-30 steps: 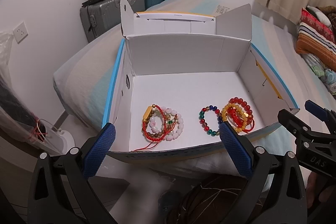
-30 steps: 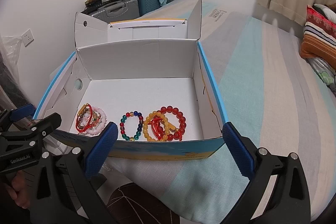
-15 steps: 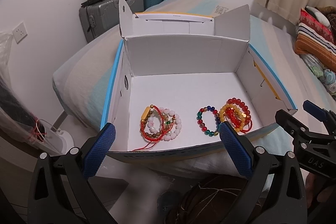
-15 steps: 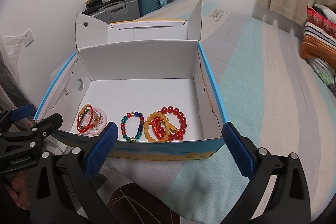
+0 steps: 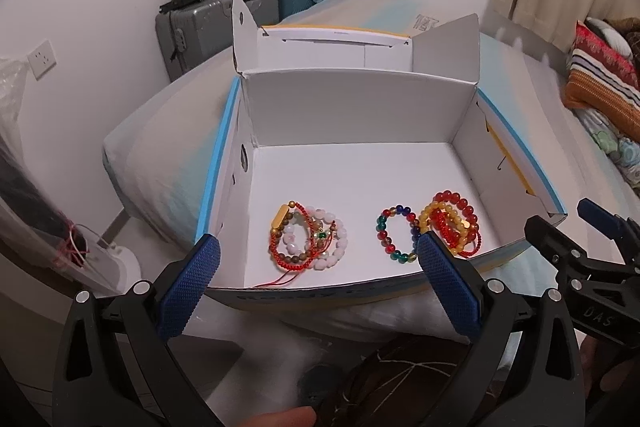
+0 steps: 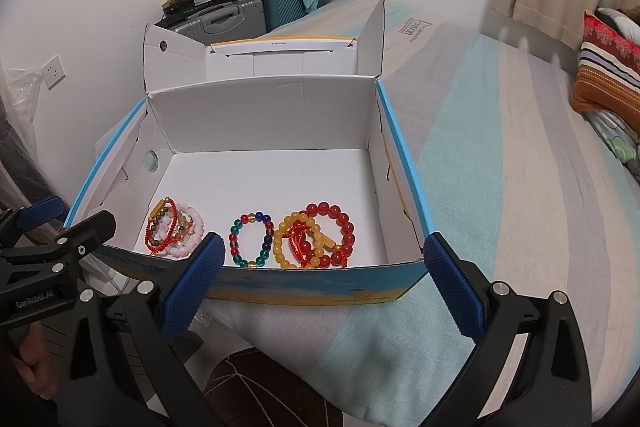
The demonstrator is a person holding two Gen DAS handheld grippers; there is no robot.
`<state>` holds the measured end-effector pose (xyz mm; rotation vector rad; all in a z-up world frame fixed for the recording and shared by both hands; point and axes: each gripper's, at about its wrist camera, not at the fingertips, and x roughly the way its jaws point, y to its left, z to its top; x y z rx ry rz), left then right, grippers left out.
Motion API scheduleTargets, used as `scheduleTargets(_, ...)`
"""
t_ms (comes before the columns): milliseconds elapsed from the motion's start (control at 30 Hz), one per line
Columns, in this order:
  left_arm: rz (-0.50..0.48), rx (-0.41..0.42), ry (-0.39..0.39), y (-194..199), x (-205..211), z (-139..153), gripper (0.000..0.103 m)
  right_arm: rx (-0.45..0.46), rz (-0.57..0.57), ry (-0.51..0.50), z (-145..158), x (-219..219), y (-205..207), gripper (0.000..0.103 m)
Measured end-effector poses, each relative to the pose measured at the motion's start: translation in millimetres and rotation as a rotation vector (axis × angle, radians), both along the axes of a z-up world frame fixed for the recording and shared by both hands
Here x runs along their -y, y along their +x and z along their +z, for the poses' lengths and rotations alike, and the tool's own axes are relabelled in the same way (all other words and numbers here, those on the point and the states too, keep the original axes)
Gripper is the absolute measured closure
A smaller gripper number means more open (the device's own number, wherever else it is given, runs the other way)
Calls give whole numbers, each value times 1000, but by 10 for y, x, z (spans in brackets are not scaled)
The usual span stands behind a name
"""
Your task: Organize jewelry
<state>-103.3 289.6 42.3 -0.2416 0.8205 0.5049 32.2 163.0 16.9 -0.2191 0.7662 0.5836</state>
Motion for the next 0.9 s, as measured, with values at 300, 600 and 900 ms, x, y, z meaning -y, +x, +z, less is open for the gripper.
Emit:
scheduleTargets(300,19,3,22,-1,11,-6,6,0,1,-3,-6,-3,-7,7)
scheduleTargets(600,19,8,19,-16,-5,-9,6,-1,1,-1,-14,-6,-11,7)
scheduleTargets(900,3,-2,11,6,5,-18,6,-1,0,-1,-18,-2,-12,7)
